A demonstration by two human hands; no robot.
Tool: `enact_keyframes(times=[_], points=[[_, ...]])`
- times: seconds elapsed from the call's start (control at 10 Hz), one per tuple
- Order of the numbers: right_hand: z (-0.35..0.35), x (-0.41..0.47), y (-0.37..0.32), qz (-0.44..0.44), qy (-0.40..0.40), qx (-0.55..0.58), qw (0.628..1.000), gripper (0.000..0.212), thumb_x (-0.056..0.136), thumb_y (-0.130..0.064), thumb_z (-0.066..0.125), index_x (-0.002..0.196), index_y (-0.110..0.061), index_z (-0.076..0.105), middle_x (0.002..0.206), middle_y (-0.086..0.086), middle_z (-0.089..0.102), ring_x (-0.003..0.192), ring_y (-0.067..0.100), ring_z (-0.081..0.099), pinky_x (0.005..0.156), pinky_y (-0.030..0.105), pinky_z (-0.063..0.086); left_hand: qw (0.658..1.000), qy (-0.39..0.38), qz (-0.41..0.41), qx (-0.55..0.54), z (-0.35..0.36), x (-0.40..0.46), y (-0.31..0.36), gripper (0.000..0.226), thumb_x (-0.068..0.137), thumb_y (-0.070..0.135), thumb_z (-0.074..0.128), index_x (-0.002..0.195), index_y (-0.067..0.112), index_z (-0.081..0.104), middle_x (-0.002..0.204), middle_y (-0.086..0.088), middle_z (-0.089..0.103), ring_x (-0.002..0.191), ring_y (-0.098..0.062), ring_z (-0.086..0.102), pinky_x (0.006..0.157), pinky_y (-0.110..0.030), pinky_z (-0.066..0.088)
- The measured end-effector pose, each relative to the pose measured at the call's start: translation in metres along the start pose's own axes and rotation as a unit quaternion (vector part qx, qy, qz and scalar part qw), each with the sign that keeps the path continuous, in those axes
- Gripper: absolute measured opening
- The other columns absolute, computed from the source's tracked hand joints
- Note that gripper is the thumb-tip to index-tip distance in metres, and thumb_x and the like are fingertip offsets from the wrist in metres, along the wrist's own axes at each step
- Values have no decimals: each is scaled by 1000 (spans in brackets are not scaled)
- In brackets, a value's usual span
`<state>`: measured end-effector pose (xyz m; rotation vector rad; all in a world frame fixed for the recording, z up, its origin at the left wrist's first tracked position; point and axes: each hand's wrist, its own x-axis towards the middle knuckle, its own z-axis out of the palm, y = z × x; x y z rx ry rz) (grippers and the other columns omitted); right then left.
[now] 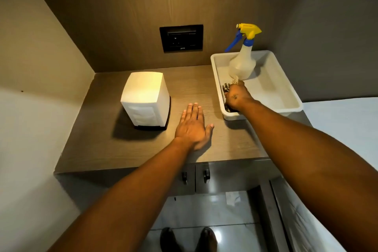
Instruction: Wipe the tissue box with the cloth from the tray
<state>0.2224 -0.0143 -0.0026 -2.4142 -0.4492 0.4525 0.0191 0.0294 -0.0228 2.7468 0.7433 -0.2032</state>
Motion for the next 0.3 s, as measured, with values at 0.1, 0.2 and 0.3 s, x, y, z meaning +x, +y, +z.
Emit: enact_keyframes(times=[0.1,0.2,0.3], points=[[11,13,11,-13,0,-26,1000,38,90,-19,51,127,-18,43,113,8,60,85,24,55,74,34,42,1000,11,-9,7,8,1,-2,82,101,60,17,160,6,-3,170,-14,-7,155,-28,-11,126,-46,-3],[1,6,3,-21,-47,-127,991,57,84,-33,62,132,-11,43,126,15,51,103,31,55,86,38,48,1000,14,-17,9,6,-1,1,82,101,61,17,160,7,-3,170,-14,-7,156,-27,-11,126,-45,-3],[-13,-18,-4,-81,-41,-211,973,53,85,-36,62,130,-11,49,135,19,40,118,37,45,102,47,42,999,25,-20,7,7,-4,3,83,101,61,18,159,6,-4,169,-14,-7,155,-27,-11,126,-44,-3]])
